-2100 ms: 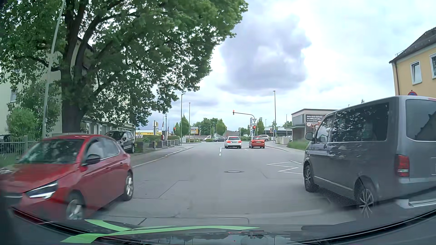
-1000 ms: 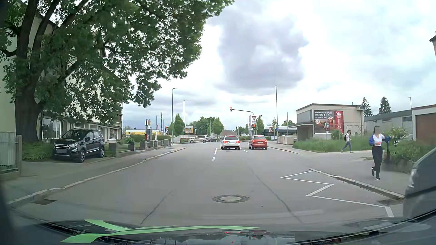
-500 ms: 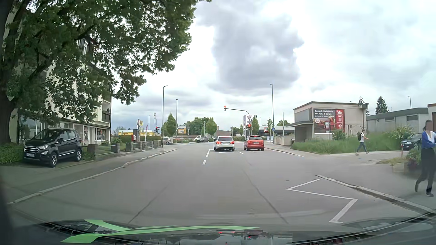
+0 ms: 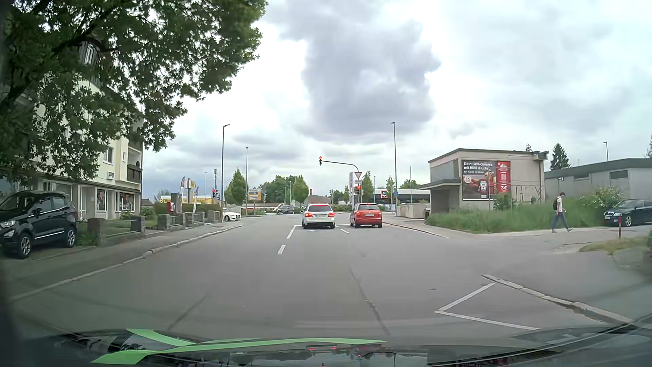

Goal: Follow the waypoints while adhering to traffic rules and regulations

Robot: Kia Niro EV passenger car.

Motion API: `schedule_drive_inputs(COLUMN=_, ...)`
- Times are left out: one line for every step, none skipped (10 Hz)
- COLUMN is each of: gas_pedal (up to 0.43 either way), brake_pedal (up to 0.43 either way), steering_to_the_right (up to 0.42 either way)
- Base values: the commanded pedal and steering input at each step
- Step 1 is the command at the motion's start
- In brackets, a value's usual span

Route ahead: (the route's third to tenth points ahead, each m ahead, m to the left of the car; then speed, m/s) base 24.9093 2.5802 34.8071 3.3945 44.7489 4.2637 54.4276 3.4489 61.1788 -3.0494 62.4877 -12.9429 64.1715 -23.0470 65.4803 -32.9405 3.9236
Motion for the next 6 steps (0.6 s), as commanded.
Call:
schedule_drive_inputs(gas_pedal=0.000, brake_pedal=0.000, steering_to_the_right=0.078)
schedule_drive_inputs(gas_pedal=0.000, brake_pedal=0.000, steering_to_the_right=0.078)
schedule_drive_inputs(gas_pedal=0.000, brake_pedal=0.000, steering_to_the_right=0.078)
schedule_drive_inputs(gas_pedal=0.000, brake_pedal=0.000, steering_to_the_right=0.078)
schedule_drive_inputs(gas_pedal=0.000, brake_pedal=0.000, steering_to_the_right=0.078)
schedule_drive_inputs(gas_pedal=0.000, brake_pedal=0.000, steering_to_the_right=0.078)
